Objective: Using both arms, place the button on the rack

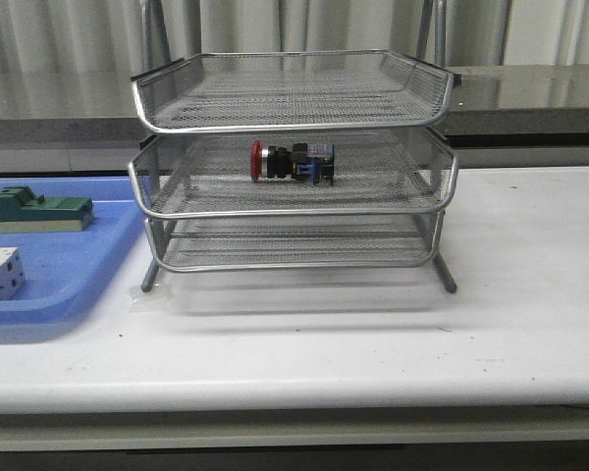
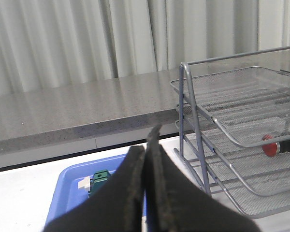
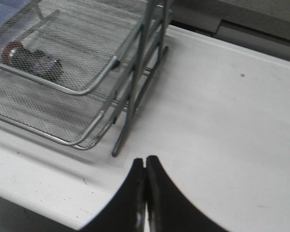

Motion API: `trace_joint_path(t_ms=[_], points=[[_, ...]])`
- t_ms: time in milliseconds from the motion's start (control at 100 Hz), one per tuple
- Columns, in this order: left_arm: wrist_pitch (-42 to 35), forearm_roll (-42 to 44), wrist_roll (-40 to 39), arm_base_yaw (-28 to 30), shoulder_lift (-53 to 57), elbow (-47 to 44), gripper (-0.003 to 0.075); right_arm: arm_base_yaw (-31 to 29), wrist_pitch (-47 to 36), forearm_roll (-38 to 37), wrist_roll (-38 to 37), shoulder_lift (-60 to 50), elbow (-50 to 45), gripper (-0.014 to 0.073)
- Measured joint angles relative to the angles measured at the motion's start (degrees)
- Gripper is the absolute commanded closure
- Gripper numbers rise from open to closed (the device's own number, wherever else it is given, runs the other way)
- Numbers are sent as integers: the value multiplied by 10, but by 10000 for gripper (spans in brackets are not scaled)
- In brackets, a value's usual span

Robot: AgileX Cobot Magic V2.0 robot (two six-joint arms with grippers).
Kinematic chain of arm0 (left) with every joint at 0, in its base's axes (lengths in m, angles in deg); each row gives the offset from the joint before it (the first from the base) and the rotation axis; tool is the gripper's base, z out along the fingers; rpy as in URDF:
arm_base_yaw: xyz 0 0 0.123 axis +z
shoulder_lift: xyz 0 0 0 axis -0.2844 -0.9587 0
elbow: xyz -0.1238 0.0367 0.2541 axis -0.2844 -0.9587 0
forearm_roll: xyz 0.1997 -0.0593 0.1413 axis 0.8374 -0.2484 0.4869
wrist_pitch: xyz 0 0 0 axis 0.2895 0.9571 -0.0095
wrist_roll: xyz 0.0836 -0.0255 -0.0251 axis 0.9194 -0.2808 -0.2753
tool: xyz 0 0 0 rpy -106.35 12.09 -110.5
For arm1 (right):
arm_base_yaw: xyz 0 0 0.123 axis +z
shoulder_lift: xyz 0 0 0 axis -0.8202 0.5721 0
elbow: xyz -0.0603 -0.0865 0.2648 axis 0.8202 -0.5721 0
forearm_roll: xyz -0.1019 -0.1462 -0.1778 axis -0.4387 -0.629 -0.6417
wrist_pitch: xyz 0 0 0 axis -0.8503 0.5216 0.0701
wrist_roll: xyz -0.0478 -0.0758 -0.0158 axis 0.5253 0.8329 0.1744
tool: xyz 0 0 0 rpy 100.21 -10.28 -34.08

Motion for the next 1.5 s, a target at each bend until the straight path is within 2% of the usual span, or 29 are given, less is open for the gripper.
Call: trace_joint_path(t_ms=[200,460,610,1500], points=[[0,0,0,0,0,0,741,-39,3,-1,0,-106,-81,652],[0,0,0,0,0,0,741,-43,13,-1,0,-241,-174,652],[0,0,0,0,0,0,741,-43,21,-1,0,-297,-198,652],[0,0,0,0,0,0,741,-43,22,2,-1,-313,-200,652]])
